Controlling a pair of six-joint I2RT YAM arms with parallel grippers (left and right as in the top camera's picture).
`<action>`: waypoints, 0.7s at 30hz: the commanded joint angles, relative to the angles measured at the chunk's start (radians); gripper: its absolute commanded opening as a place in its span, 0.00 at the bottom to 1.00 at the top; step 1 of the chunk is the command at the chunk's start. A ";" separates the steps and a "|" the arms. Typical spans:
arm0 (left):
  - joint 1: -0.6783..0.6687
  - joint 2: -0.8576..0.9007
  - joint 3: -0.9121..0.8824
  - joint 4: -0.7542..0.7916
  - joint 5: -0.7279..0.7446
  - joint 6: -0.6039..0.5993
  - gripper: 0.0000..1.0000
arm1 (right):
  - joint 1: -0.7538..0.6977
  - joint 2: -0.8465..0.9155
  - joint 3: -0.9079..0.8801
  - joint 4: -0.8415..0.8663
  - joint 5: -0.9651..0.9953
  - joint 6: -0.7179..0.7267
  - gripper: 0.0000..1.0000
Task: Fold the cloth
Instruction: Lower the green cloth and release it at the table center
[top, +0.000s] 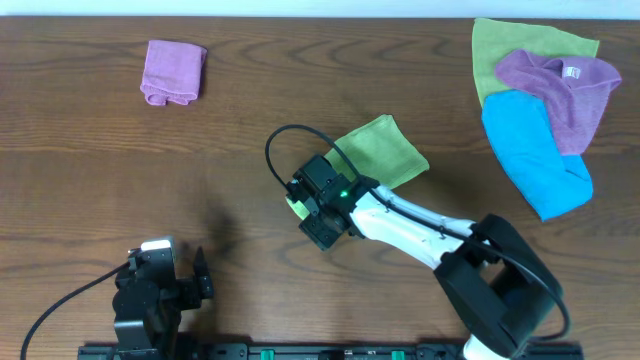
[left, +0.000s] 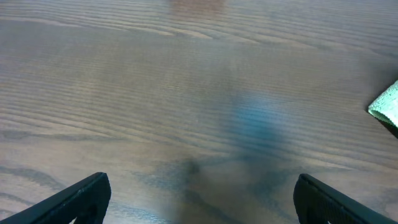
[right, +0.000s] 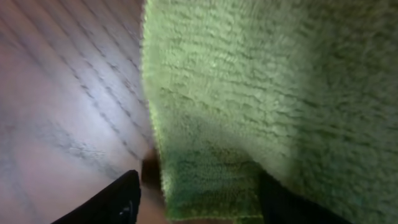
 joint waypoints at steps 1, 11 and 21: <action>-0.006 -0.006 -0.006 -0.002 -0.007 0.006 0.95 | 0.025 0.040 -0.004 -0.002 0.002 -0.001 0.49; -0.006 -0.006 -0.006 -0.001 -0.007 0.006 0.95 | 0.105 -0.035 0.055 -0.020 0.206 0.052 0.01; -0.006 -0.006 -0.006 -0.001 -0.007 0.006 0.95 | 0.117 -0.201 0.106 -0.008 0.218 0.051 0.08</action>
